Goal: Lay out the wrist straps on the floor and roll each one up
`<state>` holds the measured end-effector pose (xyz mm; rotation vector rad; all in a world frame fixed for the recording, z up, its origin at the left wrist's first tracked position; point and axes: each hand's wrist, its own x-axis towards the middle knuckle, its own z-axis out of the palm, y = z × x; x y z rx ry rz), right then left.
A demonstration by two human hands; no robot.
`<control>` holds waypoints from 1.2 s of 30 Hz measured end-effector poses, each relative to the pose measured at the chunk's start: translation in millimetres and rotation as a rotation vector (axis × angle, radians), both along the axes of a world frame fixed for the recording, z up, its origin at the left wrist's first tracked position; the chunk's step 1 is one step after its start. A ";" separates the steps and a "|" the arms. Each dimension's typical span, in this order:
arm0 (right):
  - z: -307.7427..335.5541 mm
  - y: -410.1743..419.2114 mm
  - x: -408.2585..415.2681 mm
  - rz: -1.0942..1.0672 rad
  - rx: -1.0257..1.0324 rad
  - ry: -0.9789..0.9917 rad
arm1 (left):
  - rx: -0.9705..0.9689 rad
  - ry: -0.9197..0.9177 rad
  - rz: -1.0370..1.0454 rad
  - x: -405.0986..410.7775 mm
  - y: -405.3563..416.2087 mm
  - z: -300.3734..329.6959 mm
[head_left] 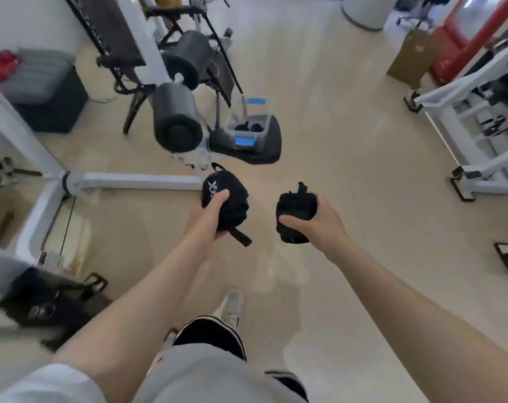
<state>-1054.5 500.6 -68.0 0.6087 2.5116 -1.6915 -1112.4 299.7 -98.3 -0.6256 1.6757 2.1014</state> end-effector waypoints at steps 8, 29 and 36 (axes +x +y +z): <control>19.8 89.2 -196.3 -0.038 -0.060 0.008 | -0.064 0.048 -0.029 -204.4 69.8 18.4; -121.7 169.6 -667.8 1.100 0.558 -0.176 | -0.610 -0.215 0.081 -541.5 190.4 -130.0; -181.7 140.6 -705.4 1.524 1.094 0.196 | -1.088 -0.145 -0.290 -606.4 201.3 -198.1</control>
